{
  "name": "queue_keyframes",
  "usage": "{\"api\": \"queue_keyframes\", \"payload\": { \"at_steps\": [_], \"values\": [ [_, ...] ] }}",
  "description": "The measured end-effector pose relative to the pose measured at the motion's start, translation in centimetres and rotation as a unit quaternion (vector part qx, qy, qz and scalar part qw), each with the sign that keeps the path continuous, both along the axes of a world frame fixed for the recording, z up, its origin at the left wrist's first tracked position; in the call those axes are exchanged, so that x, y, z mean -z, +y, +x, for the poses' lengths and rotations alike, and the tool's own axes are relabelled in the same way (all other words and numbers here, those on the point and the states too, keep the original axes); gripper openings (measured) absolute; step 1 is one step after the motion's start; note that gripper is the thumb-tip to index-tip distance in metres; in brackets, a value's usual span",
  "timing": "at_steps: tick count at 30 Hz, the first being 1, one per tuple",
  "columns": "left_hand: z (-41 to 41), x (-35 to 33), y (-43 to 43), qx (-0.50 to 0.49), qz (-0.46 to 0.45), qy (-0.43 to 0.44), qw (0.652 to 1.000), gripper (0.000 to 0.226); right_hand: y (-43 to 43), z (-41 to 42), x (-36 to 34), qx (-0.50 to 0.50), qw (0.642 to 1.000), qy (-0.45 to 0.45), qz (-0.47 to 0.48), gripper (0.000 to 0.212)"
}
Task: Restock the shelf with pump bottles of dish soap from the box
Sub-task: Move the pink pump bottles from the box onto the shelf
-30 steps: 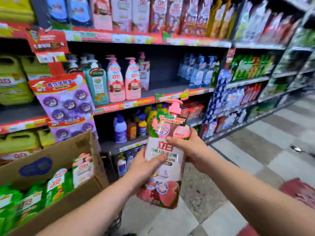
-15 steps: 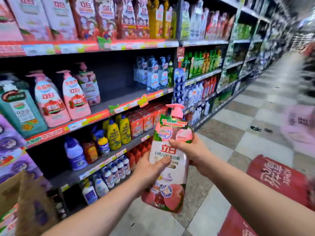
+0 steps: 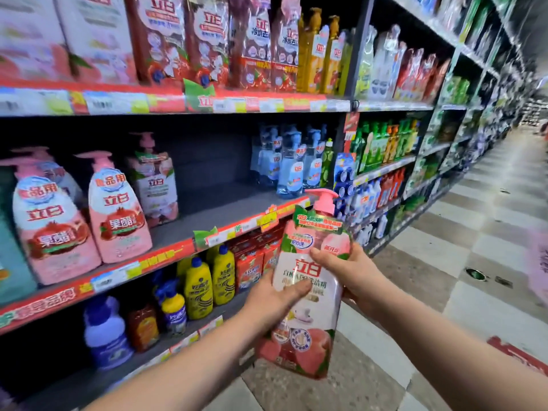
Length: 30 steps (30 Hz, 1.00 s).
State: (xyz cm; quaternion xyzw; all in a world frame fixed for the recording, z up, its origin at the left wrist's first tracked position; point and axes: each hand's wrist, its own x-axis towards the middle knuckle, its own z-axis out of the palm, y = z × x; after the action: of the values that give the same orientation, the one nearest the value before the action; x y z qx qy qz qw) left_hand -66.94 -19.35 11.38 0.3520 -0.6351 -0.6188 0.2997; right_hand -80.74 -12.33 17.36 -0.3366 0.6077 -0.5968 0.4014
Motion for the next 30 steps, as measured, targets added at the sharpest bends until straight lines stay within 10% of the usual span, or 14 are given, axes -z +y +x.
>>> {"api": "queue_keyframes", "payload": {
  "at_steps": [10, 23, 30],
  "values": [
    [3.7, -0.1, -11.4, -0.146, 0.007, 0.01, 0.989, 0.03, -16.5, 2.2, 0.2, -0.129, 0.991, 0.031, -0.018, 0.04],
    [6.7, -3.0, -25.1, -0.366, -0.035, 0.004, 0.93, 0.015, -36.9, 5.3, -2.3, -0.346, 0.937, 0.014, -0.039, 0.074],
    [6.6, -4.0, -29.5, -0.423, -0.024, -0.022, 0.906, 0.045, -44.2, 5.7, -1.4, -0.425, 0.899, 0.075, -0.069, 0.073]
  ]
}}
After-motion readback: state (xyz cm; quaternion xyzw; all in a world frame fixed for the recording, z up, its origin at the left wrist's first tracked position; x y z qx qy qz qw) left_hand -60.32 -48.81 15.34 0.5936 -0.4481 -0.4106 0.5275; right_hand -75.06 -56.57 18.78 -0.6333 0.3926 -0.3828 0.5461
